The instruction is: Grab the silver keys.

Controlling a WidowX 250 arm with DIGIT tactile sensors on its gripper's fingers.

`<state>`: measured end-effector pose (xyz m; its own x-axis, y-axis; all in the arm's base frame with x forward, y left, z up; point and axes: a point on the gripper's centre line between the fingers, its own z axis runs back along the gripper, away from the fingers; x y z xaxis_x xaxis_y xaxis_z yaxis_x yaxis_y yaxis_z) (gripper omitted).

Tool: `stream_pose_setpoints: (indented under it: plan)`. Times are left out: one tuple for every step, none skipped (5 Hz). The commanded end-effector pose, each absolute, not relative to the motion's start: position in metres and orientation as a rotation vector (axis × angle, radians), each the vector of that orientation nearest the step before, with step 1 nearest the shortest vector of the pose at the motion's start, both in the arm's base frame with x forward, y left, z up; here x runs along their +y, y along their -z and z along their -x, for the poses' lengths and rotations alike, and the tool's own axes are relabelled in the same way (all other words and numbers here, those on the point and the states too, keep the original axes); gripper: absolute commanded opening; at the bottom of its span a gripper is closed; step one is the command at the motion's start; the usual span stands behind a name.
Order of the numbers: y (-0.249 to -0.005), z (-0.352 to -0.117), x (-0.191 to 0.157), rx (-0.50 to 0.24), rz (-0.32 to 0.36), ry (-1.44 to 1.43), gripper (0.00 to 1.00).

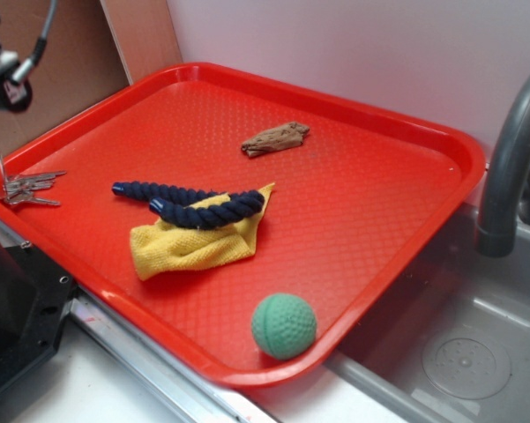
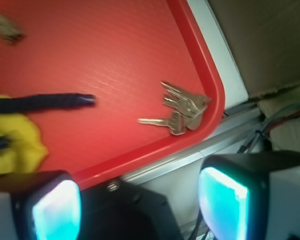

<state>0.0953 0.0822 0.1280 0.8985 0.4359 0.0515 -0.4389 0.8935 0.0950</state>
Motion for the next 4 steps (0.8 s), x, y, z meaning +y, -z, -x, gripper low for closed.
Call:
stream_pose_setpoints:
  plan:
    - [-0.088,-0.079,0.126,-0.005,-0.137,-0.5,1.0]
    - [-0.069,-0.09,0.138,-0.026,-0.129,-0.513,1.0]
    - [-0.049,-0.106,0.145,-0.044,-0.102,-0.531,1.0]
    - [-0.039,-0.119,0.147,-0.013,-0.085,-0.572,1.0]
